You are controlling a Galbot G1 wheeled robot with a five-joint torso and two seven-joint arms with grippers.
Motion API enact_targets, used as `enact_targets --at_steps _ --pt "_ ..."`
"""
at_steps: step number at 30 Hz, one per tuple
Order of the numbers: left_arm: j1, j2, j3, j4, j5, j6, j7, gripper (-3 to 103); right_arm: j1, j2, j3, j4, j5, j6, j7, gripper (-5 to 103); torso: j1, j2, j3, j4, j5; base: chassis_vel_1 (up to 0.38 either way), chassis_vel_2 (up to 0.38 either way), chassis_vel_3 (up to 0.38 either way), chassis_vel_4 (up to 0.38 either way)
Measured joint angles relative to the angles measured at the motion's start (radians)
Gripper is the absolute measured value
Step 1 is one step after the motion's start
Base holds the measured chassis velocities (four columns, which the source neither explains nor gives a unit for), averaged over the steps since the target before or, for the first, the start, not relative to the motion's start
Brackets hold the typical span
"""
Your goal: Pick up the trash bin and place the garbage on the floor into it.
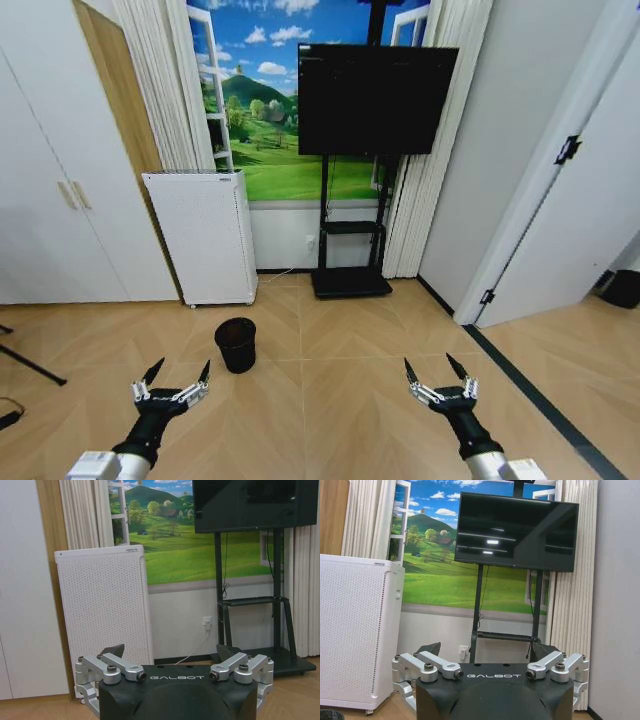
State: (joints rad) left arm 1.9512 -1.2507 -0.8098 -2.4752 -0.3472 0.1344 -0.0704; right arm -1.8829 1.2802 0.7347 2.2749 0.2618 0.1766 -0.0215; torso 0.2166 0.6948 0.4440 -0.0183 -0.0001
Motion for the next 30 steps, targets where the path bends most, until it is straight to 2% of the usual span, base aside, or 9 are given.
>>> enact_targets --at_steps 21,30 --pt "0.0 0.0 0.0 0.0 0.0 0.0 0.0 100 0.0 0.0 0.0 0.0 0.0 0.0 0.0 100 0.0 0.0 0.0 -0.0001 0.0001 0.002 0.0 -0.003 0.0" --pt "0.0 0.0 0.0 0.0 0.0 0.0 0.0 100 0.0 0.0 0.0 0.0 0.0 0.0 0.0 100 0.0 0.0 0.0 -0.0001 -0.0001 0.118 -0.111 -0.096 0.119"
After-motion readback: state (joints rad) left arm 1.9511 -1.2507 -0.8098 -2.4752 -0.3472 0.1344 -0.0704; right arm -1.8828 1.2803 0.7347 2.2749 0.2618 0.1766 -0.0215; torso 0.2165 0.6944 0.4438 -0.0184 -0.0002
